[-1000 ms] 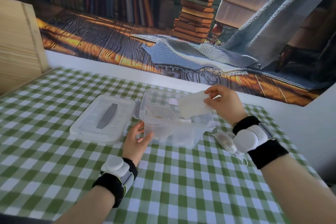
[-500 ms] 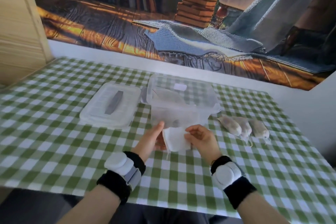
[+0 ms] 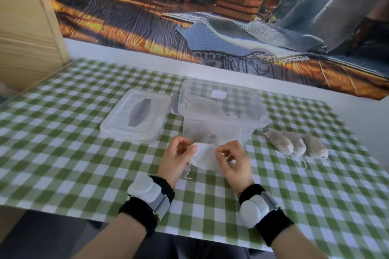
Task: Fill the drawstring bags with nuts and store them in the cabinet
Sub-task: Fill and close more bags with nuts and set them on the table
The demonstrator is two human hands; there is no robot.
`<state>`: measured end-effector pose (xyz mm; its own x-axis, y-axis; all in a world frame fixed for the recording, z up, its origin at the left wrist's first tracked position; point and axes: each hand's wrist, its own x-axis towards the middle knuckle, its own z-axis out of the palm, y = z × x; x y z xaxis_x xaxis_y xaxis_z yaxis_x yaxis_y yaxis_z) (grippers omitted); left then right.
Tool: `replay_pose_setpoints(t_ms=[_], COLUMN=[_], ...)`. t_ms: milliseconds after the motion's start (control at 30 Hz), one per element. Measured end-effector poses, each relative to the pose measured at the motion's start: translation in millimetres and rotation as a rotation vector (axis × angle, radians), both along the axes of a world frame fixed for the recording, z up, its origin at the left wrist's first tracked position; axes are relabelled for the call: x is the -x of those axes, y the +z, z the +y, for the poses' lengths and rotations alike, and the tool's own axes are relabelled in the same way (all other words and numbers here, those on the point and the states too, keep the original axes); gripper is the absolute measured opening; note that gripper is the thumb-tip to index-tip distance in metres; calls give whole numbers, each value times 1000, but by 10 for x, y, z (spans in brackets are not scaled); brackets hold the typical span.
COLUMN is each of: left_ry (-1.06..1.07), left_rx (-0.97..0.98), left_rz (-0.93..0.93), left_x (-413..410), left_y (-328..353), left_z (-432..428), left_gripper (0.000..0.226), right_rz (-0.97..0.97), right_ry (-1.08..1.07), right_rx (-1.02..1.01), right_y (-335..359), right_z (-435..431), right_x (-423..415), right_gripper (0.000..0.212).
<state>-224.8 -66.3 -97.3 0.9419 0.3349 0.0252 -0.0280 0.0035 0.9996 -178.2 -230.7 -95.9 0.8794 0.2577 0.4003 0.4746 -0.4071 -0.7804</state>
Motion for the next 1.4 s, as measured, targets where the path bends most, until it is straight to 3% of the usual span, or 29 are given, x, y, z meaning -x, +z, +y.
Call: replay_pose_setpoints(t_ms=[100,167,300,433,533,600,700,767,867,933,1100,1400], left_ry=[-9,-31,-68,-77,-75,-65,-76,-69,-113,-136,-22,83], left_rx=[-17,-14,40,-11,-38,-26,-37,-119,-302,-392,-631,-681], left_rz=[-59,-95,-112,-136,-165,-192,-284,-339,-349,-342,-347,-348], left_x=[10,20,30,21,21,28,51,65,86,70,35,-31], left_y=[7,18,37,9,-1,-1,-13,-39,-34,-32,-64,-147], left_z=[-4,-8,-10,4,9,10,11,13,-31,-82,-103,-70], left_gripper=[18,20,19,20,22,22,15,36,79,94,84,50], right_rz=[41,154,256,290,284,343,606,705,783,846,779,457], right_ry=[135,192,165,169,90,19,53,88,149,181,112,-34], right_rx=[133,185,177,171,160,109,-155,-272,-313,-332,-157,247], right_y=[79,126,198,273,288,330,513,634,733,751,680,648], right_z=[125,207,303,338,317,292,294,283,259,244,255,178], right_x=[87,159,252,279,249,222,231,239,244,245,211,132], right_gripper=[4,13,26,6,7,11,13,11,12,15,11,10])
